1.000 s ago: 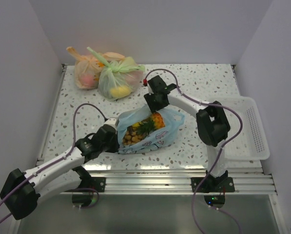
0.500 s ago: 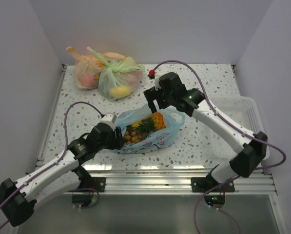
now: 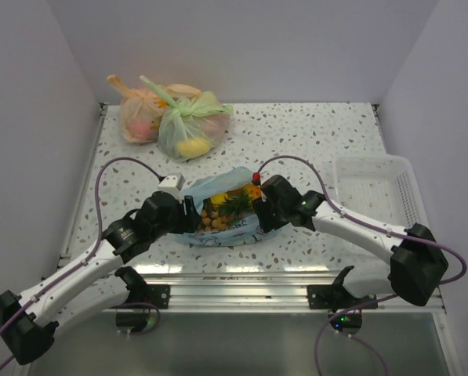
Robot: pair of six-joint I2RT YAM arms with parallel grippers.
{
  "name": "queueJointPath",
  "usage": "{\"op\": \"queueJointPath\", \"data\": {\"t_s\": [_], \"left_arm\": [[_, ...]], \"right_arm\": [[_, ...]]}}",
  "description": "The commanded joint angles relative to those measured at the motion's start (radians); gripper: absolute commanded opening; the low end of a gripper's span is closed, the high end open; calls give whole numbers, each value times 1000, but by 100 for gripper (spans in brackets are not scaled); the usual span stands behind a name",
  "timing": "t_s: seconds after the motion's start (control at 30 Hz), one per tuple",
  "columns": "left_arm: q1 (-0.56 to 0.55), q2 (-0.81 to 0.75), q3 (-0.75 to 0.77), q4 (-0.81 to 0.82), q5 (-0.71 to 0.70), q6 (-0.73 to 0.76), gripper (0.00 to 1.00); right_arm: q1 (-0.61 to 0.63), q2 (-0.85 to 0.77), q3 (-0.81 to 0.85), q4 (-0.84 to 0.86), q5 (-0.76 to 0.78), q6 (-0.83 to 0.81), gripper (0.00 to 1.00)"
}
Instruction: Untie the knot of the plastic bag and take out the fruit
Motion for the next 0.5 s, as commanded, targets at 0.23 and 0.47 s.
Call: {"op": "queueJointPath", "data": {"t_s": [0.23,0.47], "left_arm": [[-7,-21,110,-43,-165,14,61],[-4,-73,147,-20,-226,115,89]], "right_arm": [[3,7,-113,-14,21,47,50],[82,-118,90,-83,32,24,70]]}}
